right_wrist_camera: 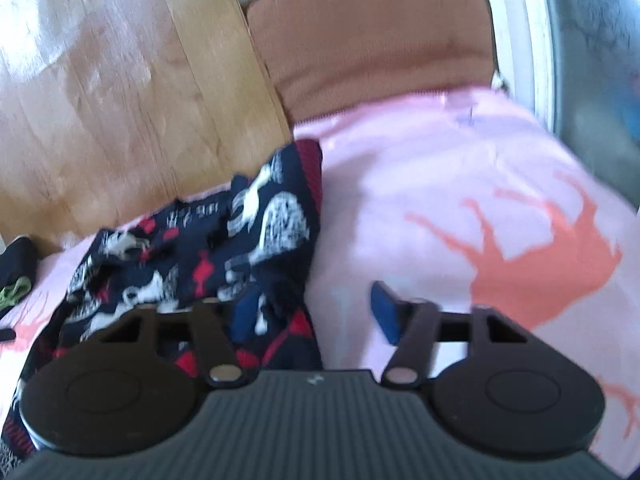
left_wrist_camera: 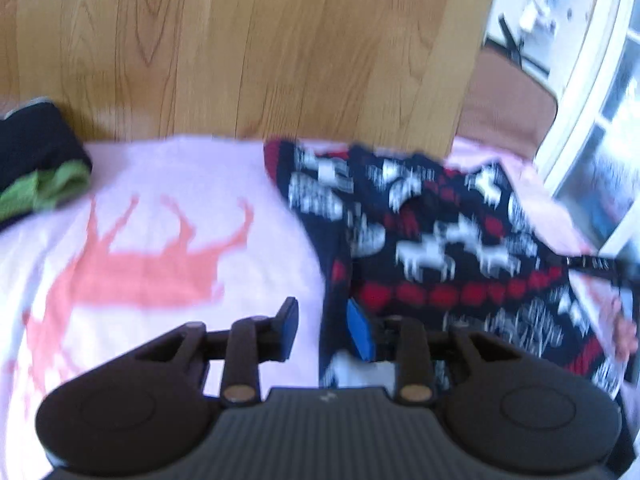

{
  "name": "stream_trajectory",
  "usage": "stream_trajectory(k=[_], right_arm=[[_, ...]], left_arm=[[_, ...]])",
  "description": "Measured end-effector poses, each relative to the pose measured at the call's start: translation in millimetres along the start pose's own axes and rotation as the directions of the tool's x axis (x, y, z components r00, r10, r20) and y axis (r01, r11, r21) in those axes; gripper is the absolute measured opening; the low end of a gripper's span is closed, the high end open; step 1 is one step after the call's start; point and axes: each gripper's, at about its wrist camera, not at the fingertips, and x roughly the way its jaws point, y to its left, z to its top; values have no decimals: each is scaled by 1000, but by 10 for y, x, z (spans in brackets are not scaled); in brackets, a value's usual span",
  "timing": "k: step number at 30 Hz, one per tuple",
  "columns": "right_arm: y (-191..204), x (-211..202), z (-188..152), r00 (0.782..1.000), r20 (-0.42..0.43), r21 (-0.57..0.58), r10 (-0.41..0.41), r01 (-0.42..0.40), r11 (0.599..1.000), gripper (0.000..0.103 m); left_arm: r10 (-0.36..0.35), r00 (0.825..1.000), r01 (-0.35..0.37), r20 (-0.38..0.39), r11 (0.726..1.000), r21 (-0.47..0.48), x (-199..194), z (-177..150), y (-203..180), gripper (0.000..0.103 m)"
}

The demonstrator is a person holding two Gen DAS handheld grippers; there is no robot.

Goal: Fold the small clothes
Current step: 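Press the flattened sweater with both closed grippers along its body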

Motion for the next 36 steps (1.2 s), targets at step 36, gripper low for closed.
stream_trajectory(k=[36], right_arm=[[-222,-2005,-1397,996,69,15,60,-62,998,9]], left_arm=[[-61,998,59,-20,996,-62,-1429,-1257,-51,8]])
